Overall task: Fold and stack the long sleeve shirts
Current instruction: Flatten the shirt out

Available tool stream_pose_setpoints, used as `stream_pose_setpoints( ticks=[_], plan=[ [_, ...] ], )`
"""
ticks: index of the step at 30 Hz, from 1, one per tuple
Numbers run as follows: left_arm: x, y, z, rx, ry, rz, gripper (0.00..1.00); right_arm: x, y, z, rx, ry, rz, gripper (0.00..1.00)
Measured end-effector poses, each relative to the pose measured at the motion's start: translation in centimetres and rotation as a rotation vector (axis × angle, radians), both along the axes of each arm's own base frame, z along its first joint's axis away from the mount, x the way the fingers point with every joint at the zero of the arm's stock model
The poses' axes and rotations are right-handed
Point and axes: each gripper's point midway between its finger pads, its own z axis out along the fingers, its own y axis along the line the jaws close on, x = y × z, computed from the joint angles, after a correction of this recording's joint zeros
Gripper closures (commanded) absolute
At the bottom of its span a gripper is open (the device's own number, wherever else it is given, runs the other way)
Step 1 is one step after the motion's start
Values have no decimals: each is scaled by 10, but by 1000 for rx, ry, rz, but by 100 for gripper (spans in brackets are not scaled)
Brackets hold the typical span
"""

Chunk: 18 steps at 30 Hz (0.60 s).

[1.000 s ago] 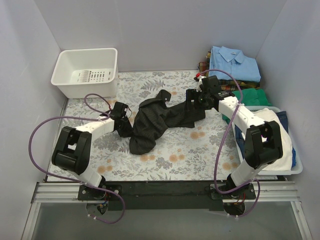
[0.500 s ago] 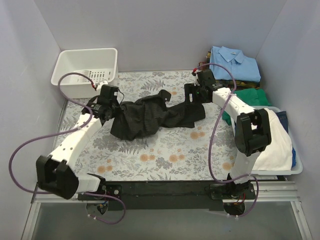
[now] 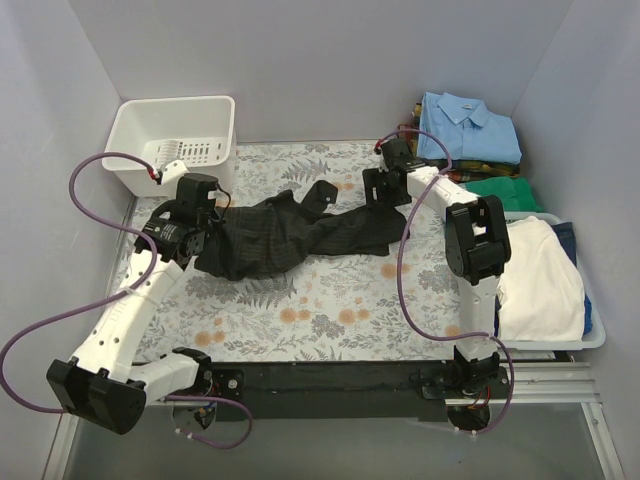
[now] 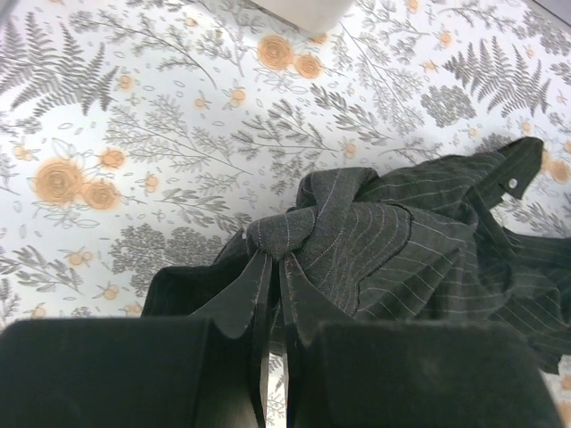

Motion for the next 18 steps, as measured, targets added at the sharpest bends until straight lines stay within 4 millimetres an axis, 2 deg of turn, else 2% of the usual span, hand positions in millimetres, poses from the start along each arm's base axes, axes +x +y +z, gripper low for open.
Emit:
stream_pose_setpoints(
  ticks=[1,2,4,5,7,10,12,16,18],
  plan=[
    [-1,3,1,9,-1,11,100,1,-1,-2,-6,1,-1,29],
    [-2,6,2,18,-1,22,100,0,-1,-5,-9,8,-4,46],
    [-3,10,6,32,-5,38,100,-3,-3,-8,-17,23,-7,63],
    [-3,11,9,35,-9,44,100,-5,-4,-10,-20,32,-9,82],
    [-3,14,15,42,-23,57,100,-12,-7,-15,-27,49,-19,97],
    [-2,15,23,44,-40,66,100,-24,-15,-20,-48,76,-42,99],
    [1,16,32,45,-59,72,100,-32,-22,-14,-70,80,-57,99],
    [8,16,55,50,-102,76,100,-33,-32,24,-90,9,-85,99],
    [12,17,73,54,-138,72,100,-32,-38,57,-90,-62,-103,99]
  ],
)
